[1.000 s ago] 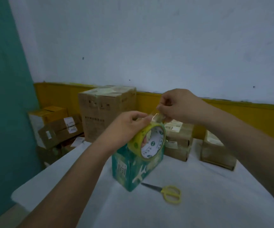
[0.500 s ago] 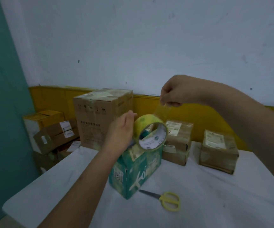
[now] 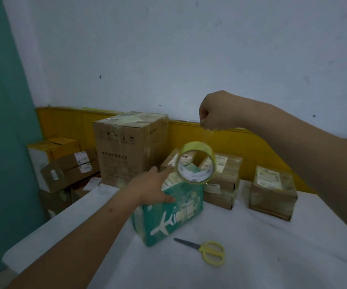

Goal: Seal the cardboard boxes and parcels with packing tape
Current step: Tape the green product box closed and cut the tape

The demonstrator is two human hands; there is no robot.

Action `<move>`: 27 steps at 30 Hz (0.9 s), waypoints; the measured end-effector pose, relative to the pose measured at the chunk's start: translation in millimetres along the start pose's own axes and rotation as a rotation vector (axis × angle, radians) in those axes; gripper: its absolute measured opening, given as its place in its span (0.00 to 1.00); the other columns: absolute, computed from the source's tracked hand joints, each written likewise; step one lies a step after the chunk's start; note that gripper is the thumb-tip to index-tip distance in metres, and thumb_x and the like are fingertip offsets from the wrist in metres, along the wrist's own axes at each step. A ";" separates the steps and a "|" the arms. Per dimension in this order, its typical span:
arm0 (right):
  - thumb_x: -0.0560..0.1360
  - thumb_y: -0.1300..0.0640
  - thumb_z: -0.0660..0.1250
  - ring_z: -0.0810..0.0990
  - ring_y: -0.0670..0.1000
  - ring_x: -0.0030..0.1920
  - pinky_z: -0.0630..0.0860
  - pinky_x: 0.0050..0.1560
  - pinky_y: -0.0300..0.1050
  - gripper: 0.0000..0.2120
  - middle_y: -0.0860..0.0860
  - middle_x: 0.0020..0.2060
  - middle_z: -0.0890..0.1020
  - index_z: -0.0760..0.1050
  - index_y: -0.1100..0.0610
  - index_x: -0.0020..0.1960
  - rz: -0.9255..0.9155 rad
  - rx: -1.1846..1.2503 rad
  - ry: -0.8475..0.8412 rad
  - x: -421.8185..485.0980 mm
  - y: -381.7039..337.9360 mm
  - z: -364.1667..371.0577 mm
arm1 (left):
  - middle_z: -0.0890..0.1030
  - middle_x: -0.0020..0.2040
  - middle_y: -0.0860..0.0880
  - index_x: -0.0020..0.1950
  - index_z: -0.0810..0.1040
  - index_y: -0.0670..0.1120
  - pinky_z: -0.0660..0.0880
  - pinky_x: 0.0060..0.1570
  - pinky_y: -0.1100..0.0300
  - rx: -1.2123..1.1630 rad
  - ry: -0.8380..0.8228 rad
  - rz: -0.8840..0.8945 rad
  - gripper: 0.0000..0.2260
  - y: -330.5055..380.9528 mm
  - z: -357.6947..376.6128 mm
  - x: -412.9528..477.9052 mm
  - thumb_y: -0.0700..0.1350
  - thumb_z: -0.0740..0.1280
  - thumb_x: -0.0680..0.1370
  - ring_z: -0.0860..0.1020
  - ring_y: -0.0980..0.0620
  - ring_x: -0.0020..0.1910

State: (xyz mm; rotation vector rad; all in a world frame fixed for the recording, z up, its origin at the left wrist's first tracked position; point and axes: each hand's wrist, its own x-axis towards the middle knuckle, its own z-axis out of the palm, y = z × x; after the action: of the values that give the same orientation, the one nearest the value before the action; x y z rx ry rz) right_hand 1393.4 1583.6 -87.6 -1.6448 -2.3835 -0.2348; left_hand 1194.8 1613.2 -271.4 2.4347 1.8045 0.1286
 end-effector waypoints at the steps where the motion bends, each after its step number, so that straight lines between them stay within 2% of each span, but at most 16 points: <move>1: 0.74 0.62 0.64 0.82 0.57 0.40 0.75 0.37 0.44 0.08 0.60 0.41 0.85 0.82 0.64 0.44 -0.017 0.020 0.005 -0.9 -2.9 -0.9 | 0.70 0.61 0.48 0.76 0.59 0.59 0.75 0.56 0.51 0.000 -0.006 0.008 0.38 -8.2 -4.4 -4.0 0.69 0.68 0.70 0.75 0.47 0.58; 4: 0.74 0.61 0.65 0.81 0.52 0.37 0.75 0.36 0.42 0.08 0.56 0.38 0.85 0.82 0.61 0.41 -0.088 0.094 0.056 -4.3 -18.3 -5.7 | 0.66 0.72 0.52 0.76 0.62 0.59 0.72 0.65 0.47 0.023 -0.007 0.089 0.41 -28.3 -13.8 -23.7 0.74 0.66 0.67 0.71 0.48 0.67; 6: 0.74 0.60 0.65 0.79 0.51 0.36 0.76 0.38 0.44 0.08 0.57 0.38 0.84 0.82 0.62 0.42 -0.132 0.144 0.083 -9.0 -33.5 -9.4 | 0.62 0.76 0.57 0.77 0.60 0.63 0.68 0.69 0.48 0.028 -0.023 0.211 0.39 -31.6 -16.9 -46.5 0.71 0.67 0.69 0.66 0.51 0.71; 8: 0.74 0.60 0.65 0.78 0.51 0.35 0.76 0.38 0.45 0.09 0.59 0.38 0.84 0.82 0.63 0.43 -0.169 0.182 0.067 -16.3 -48.6 -10.6 | 0.60 0.76 0.57 0.77 0.59 0.65 0.64 0.72 0.52 0.007 -0.036 0.290 0.35 -33.9 -12.1 -69.7 0.66 0.69 0.72 0.63 0.54 0.72; 10: 0.74 0.60 0.65 0.77 0.51 0.34 0.76 0.38 0.45 0.09 0.59 0.38 0.84 0.81 0.64 0.42 -0.186 0.220 0.024 -24.8 -60.1 -6.4 | 0.58 0.76 0.58 0.77 0.61 0.65 0.60 0.73 0.56 -0.069 -0.064 0.295 0.33 -37.0 -2.5 -87.7 0.63 0.70 0.74 0.60 0.56 0.72; 13: 0.74 0.61 0.64 0.75 0.50 0.32 0.74 0.35 0.41 0.10 0.57 0.34 0.82 0.81 0.63 0.40 -0.166 0.239 -0.007 -32.9 -70.0 7.5 | 0.61 0.75 0.62 0.74 0.65 0.66 0.61 0.73 0.56 -0.156 -0.020 0.353 0.27 -31.7 5.6 -98.4 0.62 0.68 0.77 0.62 0.61 0.70; 15: 0.72 0.62 0.63 0.74 0.50 0.31 0.72 0.34 0.40 0.09 0.57 0.32 0.80 0.81 0.64 0.39 -0.128 0.257 -0.010 -33.9 -73.2 14.7 | 0.67 0.71 0.69 0.69 0.72 0.67 0.64 0.71 0.57 -0.340 -0.007 0.374 0.18 -20.4 3.8 -100.7 0.62 0.65 0.79 0.66 0.66 0.69; 16: 0.72 0.63 0.63 0.74 0.50 0.31 0.72 0.34 0.40 0.08 0.56 0.32 0.79 0.81 0.64 0.39 -0.108 0.276 -0.009 -33.7 -73.6 16.6 | 0.72 0.65 0.72 0.62 0.76 0.69 0.66 0.67 0.62 -0.435 -0.003 0.342 0.12 -13.4 1.6 -102.0 0.63 0.64 0.79 0.69 0.70 0.65; 17: 0.71 0.63 0.63 0.75 0.51 0.32 0.73 0.35 0.41 0.09 0.56 0.31 0.79 0.81 0.64 0.39 -0.089 0.300 -0.005 -33.0 -73.2 17.7 | 0.77 0.55 0.74 0.52 0.79 0.69 0.68 0.58 0.68 -0.498 0.008 0.308 0.07 -5.8 -1.7 -103.4 0.63 0.63 0.78 0.74 0.72 0.56; 18: 0.71 0.63 0.63 0.75 0.51 0.32 0.74 0.36 0.42 0.09 0.56 0.31 0.79 0.81 0.65 0.40 -0.073 0.325 0.001 -32.0 -72.0 18.2 | 0.79 0.42 0.69 0.41 0.80 0.64 0.67 0.46 0.73 -0.543 0.043 0.280 0.10 -2.0 -1.1 -101.9 0.63 0.62 0.77 0.76 0.69 0.43; 19: 0.72 0.62 0.63 0.75 0.51 0.32 0.74 0.37 0.42 0.10 0.56 0.31 0.79 0.81 0.65 0.40 -0.057 0.349 0.006 -31.2 -70.2 18.8 | 0.75 0.30 0.62 0.32 0.76 0.55 0.64 0.35 0.72 -0.584 0.079 0.245 0.18 1.1 -0.2 -101.1 0.64 0.62 0.76 0.73 0.64 0.31; 20: 0.72 0.62 0.63 0.76 0.52 0.33 0.76 0.38 0.43 0.10 0.56 0.31 0.80 0.82 0.65 0.39 -0.041 0.368 0.007 -30.5 -68.2 20.0 | 0.69 0.26 0.57 0.29 0.73 0.49 0.61 0.29 0.69 -0.603 0.100 0.202 0.24 1.2 1.5 -99.4 0.66 0.62 0.75 0.68 0.60 0.26; 22: 0.72 0.63 0.63 0.77 0.52 0.33 0.79 0.41 0.46 0.10 0.57 0.31 0.80 0.82 0.66 0.40 -0.002 0.406 0.004 -28.3 -61.6 24.9 | 0.67 0.24 0.54 0.29 0.75 0.47 0.60 0.28 0.64 -0.571 0.145 0.124 0.28 3.6 3.7 -97.4 0.70 0.62 0.73 0.65 0.59 0.24; 25: 0.72 0.63 0.66 0.76 0.51 0.30 0.78 0.36 0.42 0.09 0.55 0.30 0.79 0.82 0.67 0.41 0.071 0.496 -0.018 -24.7 -46.2 34.5 | 0.70 0.25 0.54 0.29 0.73 0.51 0.66 0.32 0.55 -0.555 0.239 0.008 0.22 4.4 6.8 -90.8 0.62 0.63 0.78 0.67 0.57 0.24; 27: 0.72 0.62 0.67 0.74 0.50 0.29 0.73 0.29 0.37 0.09 0.56 0.30 0.79 0.81 0.67 0.42 0.115 0.556 -0.043 -23.6 -35.2 41.0 | 0.77 0.33 0.54 0.39 0.73 0.50 0.75 0.37 0.51 -0.523 0.298 -0.085 0.17 8.7 6.1 -86.9 0.63 0.63 0.77 0.75 0.56 0.31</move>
State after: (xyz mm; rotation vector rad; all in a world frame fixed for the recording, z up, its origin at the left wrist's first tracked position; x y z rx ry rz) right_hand 1364.4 1560.7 -133.5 -1.5087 -2.1036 0.4481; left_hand 1178.7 1527.3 -276.5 2.0412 1.6950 0.8754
